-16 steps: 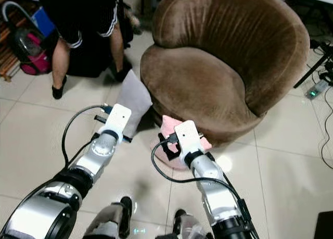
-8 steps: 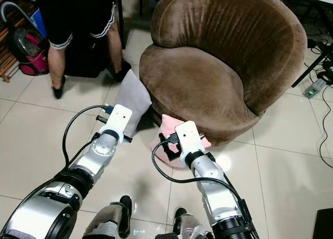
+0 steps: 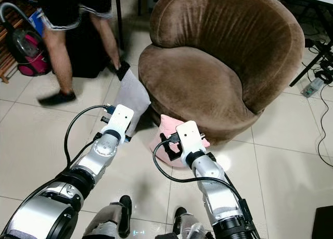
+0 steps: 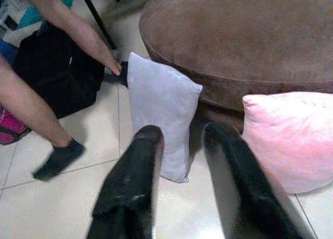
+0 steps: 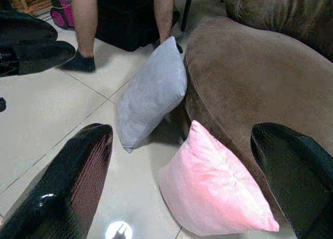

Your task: Move the pillow to the sofa from floor

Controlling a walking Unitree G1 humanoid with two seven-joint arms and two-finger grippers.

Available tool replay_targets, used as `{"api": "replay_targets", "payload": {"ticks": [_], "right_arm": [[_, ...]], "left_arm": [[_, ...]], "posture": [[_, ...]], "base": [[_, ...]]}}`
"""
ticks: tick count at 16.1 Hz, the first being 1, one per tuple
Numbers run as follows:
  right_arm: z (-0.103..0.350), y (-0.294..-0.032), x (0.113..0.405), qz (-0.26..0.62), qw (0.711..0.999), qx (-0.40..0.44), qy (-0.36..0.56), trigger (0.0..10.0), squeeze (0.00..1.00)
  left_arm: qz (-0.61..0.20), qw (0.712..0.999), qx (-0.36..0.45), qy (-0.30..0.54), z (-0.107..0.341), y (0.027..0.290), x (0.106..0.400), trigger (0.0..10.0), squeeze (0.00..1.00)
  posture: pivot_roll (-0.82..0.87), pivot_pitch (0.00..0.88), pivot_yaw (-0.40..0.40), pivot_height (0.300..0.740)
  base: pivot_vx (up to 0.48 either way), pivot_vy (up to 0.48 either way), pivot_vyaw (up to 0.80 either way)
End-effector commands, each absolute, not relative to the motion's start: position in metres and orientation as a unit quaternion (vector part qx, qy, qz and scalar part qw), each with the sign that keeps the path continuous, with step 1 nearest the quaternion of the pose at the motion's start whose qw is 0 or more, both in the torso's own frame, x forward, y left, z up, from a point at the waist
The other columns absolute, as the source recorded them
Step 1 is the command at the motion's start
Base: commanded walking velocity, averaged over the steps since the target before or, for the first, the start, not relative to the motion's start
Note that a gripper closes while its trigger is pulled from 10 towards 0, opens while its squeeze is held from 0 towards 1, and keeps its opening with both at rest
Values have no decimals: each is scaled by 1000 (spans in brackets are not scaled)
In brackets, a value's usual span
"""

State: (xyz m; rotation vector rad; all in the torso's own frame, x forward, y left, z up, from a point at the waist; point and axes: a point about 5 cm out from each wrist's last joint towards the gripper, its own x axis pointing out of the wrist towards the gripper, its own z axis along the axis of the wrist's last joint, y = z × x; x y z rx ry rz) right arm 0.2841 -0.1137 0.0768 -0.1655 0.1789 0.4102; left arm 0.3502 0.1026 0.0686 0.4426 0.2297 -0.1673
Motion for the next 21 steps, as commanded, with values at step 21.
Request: {"api": "replay_targets", "payload": {"ticks": [21], "right_arm": [[77,-120,287,186,975,-85,91,10000,0]], "left_arm": [[-125,966,196,109,70,90,348,10000,1000]], "posture": [[43,195,-85,740]], "base": [[0,0,0]]}}
